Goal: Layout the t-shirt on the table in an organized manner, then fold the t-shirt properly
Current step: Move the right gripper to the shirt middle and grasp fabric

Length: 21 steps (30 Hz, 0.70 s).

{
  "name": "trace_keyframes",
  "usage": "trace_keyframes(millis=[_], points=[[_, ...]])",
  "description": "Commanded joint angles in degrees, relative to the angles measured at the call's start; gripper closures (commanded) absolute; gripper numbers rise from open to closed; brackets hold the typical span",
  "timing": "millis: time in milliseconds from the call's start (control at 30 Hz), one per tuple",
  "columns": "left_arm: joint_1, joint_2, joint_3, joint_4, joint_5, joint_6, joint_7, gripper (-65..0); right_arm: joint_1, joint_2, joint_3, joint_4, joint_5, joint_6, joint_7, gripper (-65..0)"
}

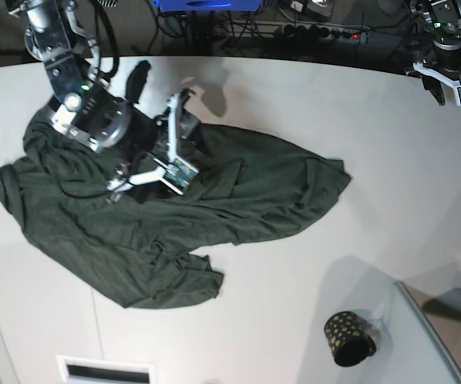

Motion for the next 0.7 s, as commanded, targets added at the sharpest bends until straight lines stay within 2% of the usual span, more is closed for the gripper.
trace_keyframes(millis=[0,33,100,200,267,467,600,667], points=[[0.6,-0.6,-0.7,0.9,0.0,0.5,-1.2,-34.4,2.7,-0.3,-4.4,-0.9,0.5,-2.6,0.7,-38.9],[0.6,-0.5,-0.7,0.9,-0.1,0.5,-1.2,-30.6,5.3,-0.6,-9.0,-2.9,0.5,-5.0,-0.1,-38.9],[1.5,-0.5,-0.5,0.9,-0.1,0.5,-1.3,-18.6,11.2,-2.9,-17.9,-9.1,0.5,-10.3,-1.8,-38.9],[1.7,-0.5,-0.3,1.3,-0.1,0.5,-1.3,0.0,17.6,-7.2,-23.7,-19.9,0.5,-17.2,-2.2,-38.9],[1.7,-0.5,-0.7,1.3,-0.1,0.5,-1.3,0.0,19.9,-9.3,-24.0,-25.0,0.5,-20.0,-2.1,-38.9],[2.9,-0.6,-0.3,1.0,-0.1,0.5,-1.3,0.0,21.3,-12.9,-24.3,-28.0,0.6,-20.2,-2.0,-38.9],[3.1,-0.6,-0.2,1.1,-0.1,0.5,-1.3,0.0,23.3,-17.2,-24.2,-35.4,1.0,-20.1,-1.7,-38.9],[3.2,-0.6,-0.2,1.4,-0.1,0.5,-1.3,0.0,24.3,-18.2,-24.2,-39.0,1.5,-20.1,0.4,-38.1]])
